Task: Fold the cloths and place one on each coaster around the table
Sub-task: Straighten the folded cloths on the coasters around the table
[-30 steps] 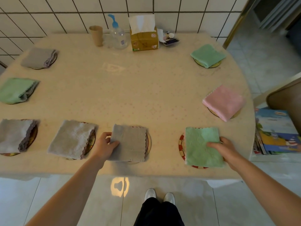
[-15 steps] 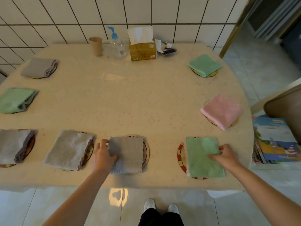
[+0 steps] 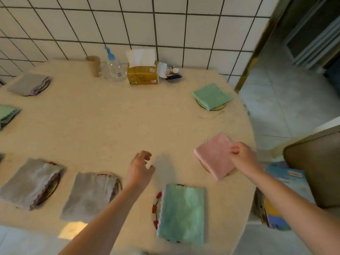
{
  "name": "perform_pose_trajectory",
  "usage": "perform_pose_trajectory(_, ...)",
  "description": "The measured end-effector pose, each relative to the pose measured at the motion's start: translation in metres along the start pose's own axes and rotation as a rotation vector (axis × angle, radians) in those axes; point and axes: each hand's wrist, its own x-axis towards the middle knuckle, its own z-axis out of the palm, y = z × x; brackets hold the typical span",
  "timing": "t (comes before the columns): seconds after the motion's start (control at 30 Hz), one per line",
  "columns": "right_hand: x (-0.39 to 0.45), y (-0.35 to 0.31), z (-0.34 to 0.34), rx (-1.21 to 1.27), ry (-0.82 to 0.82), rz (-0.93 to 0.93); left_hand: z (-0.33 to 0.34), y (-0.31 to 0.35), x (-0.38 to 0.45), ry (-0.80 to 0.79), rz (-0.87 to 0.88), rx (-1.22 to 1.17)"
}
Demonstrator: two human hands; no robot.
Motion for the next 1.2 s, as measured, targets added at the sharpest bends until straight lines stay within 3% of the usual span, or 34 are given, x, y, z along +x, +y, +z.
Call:
perform_pose_trajectory(0.27, 0.122, 0.019, -0.056, 0.187, -0.234, 0.018, 0.126, 0.104, 0.007, -0.013, -0.403, -0.287)
perform_pose_trajectory(0.47, 0.190, -0.012, -0.050, 0.549, -0.424, 0.214, 0.156, 0.128, 0.028, 0.029, -0.587, -0.440)
perform_pose_trajectory(0.67, 0.253, -0.043, -0.025, 0.791, -0.474, 0.332, 0.167, 0.129, 0.045, 0.103, -0.725, -0.571)
perform_pose_trajectory(0.93, 0.288, -0.076, -0.002, 0.773, -0.498, 0.499, 0.164, 0.140, 0.042, 0.013, -0.646, -0.599)
perform_pose_trajectory(1.2, 0.291, -0.090, -0.002, 0.761, -0.534, 0.387, 0.163, 0.147, 0.023, 0.016, -0.720, -0.880)
